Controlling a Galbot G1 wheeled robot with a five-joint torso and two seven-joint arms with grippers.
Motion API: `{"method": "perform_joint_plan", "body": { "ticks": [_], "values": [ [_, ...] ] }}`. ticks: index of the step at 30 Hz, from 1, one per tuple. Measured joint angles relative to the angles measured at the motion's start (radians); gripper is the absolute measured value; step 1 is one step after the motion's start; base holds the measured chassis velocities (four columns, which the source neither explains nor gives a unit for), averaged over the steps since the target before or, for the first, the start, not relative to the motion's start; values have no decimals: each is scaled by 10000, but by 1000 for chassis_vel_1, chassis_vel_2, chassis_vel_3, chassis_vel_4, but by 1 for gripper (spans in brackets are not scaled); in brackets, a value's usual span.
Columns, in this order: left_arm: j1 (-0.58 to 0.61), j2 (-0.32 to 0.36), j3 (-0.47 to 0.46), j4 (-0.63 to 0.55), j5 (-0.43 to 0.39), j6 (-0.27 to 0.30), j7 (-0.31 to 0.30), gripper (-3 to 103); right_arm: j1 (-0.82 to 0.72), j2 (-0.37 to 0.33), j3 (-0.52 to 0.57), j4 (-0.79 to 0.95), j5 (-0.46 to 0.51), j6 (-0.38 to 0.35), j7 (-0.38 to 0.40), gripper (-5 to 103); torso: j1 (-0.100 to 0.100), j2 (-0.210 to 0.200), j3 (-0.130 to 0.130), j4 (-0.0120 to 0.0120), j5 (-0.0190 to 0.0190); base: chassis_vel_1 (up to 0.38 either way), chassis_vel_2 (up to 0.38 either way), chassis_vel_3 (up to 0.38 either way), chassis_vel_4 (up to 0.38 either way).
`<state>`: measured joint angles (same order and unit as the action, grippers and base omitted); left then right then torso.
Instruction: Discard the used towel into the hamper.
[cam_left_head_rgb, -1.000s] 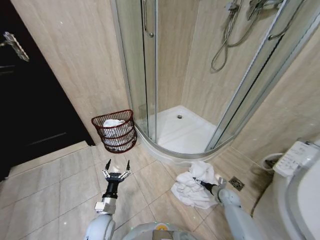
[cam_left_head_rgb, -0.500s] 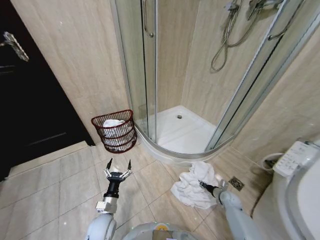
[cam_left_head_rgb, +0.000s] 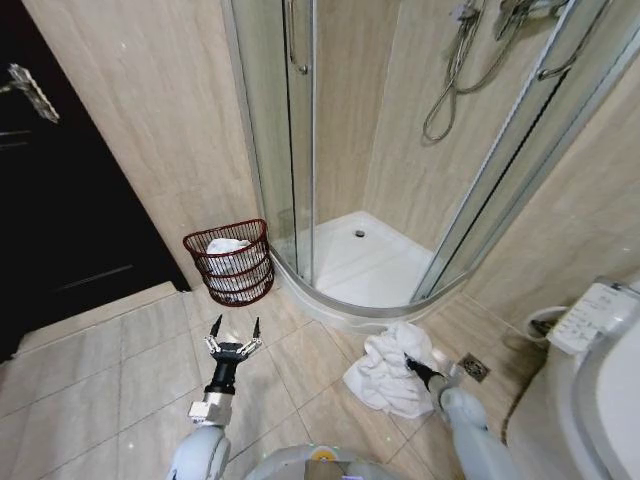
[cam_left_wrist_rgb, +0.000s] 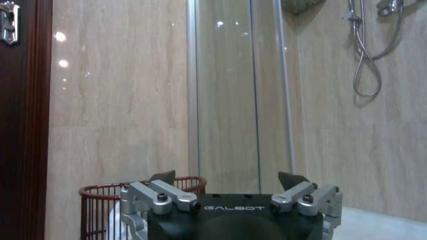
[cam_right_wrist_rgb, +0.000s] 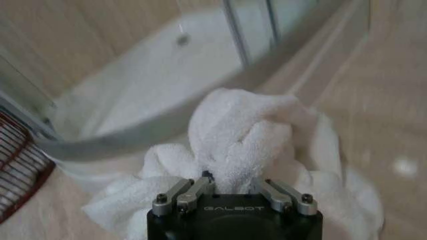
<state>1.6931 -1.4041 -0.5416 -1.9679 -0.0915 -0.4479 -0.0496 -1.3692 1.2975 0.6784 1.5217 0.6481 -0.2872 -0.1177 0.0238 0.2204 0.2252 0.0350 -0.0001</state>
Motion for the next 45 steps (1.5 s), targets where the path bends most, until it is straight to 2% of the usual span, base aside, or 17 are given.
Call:
{"method": "perform_joint_plan", "body": {
  "ticks": [3, 4, 6, 8, 12, 17, 21, 23, 30, 45],
  "values": [
    [-44, -4, 48, 24, -9, -50, 3, 100, -517, 35, 72, 883, -129, 398, 174, 18, 0, 1, -1, 3, 2, 0, 0, 0, 0],
    [-68, -4, 121, 56, -16, -89, 4, 100, -992, 100, 184, 1714, -401, 800, 299, 18, 0, 1, -1, 1, -2, 0, 0, 0, 0],
    [-79, -4, 160, 65, -22, -101, 4, 100, -1201, 141, 234, 2116, -564, 1014, 366, 18, 0, 0, 0, 3, -3, 0, 0, 0, 0],
    [-107, -1, 278, 71, -30, -119, 6, 100, -1754, 301, 417, 3352, -1133, 1584, 559, 18, 0, 1, 0, 4, -1, 0, 0, 0, 0],
    [-123, 10, 326, 49, -46, -122, 8, 100, -2143, 450, 586, 4340, -1410, 1848, 697, 18, 0, 1, -1, 3, 2, 0, 0, 0, 0],
    [-175, 44, 360, -62, -231, -7, 26, 100, -2819, 778, 1177, 6524, -2121, 2331, 964, 18, 0, 1, -1, 4, 2, 0, 0, 0, 0],
    [-227, 52, 338, -74, -352, 29, 134, 100, -2969, 808, 1483, 7725, -2302, 2252, 1245, 18, 0, 1, -1, 3, 2, 0, 0, 0, 0],
    [-282, 56, 314, -69, -444, 41, 215, 100, -2984, 777, 1594, 8605, -2333, 1985, 1616, 18, 0, 1, -1, 4, -6, 0, 0, 0, 0],
    [-435, 62, 234, -34, -625, 194, 462, 100, -3012, 698, 1773, 9842, -2847, 1307, 1914, 18, 0, 1, -1, 5, 0, 0, 0, 0, 0],
    [-549, 78, 195, -83, -732, 519, 633, 100, -3099, 770, 1222, 9867, -3489, 979, 2119, 18, 0, 1, -1, 3, 0, 0, 0, 0, 0]
  ]
}}
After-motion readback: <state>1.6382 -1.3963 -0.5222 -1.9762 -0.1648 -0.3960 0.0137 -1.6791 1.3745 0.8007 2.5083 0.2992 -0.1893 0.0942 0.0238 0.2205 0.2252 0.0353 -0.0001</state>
